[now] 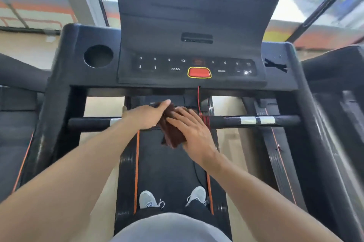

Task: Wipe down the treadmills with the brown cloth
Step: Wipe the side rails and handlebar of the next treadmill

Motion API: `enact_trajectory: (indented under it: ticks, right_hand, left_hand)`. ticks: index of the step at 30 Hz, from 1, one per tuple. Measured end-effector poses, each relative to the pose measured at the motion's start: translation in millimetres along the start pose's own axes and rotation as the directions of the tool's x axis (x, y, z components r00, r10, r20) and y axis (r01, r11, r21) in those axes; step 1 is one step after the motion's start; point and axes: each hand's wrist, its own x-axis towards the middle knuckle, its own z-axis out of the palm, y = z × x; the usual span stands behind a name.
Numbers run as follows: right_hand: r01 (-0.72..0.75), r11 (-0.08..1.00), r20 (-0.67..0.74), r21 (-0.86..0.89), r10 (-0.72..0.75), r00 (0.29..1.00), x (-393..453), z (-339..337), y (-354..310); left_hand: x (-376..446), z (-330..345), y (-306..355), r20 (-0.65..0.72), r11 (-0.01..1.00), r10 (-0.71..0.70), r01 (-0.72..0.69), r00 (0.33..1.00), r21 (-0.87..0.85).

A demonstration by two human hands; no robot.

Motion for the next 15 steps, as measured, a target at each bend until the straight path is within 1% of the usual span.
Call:
enact_trajectory:
  ticks: [1,2,3,4,6,7,9,11,12,15]
  right_hand:
    - [-0.017,0.998,-0.039,0.054,0.019,0.999,-9.1,1.2,-0.5]
    - [-0.031,0.995,-0.056,0.096,0.036,0.998,-17.2,2.3,-1.9]
    - [-0.043,0.991,-0.059,0.126,0.051,0.997,-23.6,2.9,-4.6]
    - [-0.054,0.987,-0.056,0.148,0.063,0.996,-28.4,4.0,-7.6]
    - [-0.083,0.979,-0.062,0.188,0.096,0.993,-35.9,3.4,-11.4]
    - [-0.099,0.973,-0.074,0.210,0.116,0.990,-40.5,1.0,-12.1]
    - [-0.116,0.959,-0.127,0.258,0.152,0.980,-53.8,-7.3,-12.5]
    - [-0.095,0.957,-0.234,0.273,0.162,0.959,-71.2,-22.5,-13.0]
    - [-0.078,0.963,-0.294,0.258,0.156,0.943,-79.9,-31.8,-12.1]
    - [-0.062,0.986,-0.425,0.156,0.124,0.897,-100.1,-65.0,-2.8]
  left_hand:
    - [-0.8,-0.2,5.3,0.009,0.996,0.018,-0.017,1.000,-0.086]
    - [-1.9,1.8,8.6,-0.011,0.986,0.034,-0.036,0.999,-0.163]
    - [-2.3,6.4,11.2,-0.060,0.971,0.063,-0.075,0.996,-0.226]
    - [-5.0,12.4,14.9,-0.153,0.950,0.092,-0.133,0.984,-0.284]
    - [-16.2,30.1,27.1,-0.356,0.885,0.096,-0.244,0.929,-0.397]
    - [-25.3,38.2,35.7,-0.425,0.844,0.088,-0.295,0.901,-0.448]
    - [-48.7,46.2,56.1,-0.522,0.741,0.102,-0.415,0.847,-0.528]
    - [-69.2,45.1,79.6,-0.571,0.639,0.165,-0.528,0.804,-0.560]
    - [-78.0,41.3,92.8,-0.575,0.586,0.199,-0.567,0.794,-0.579]
    - [-104.7,25.0,138.4,-0.527,0.449,0.312,-0.611,0.791,-0.652]
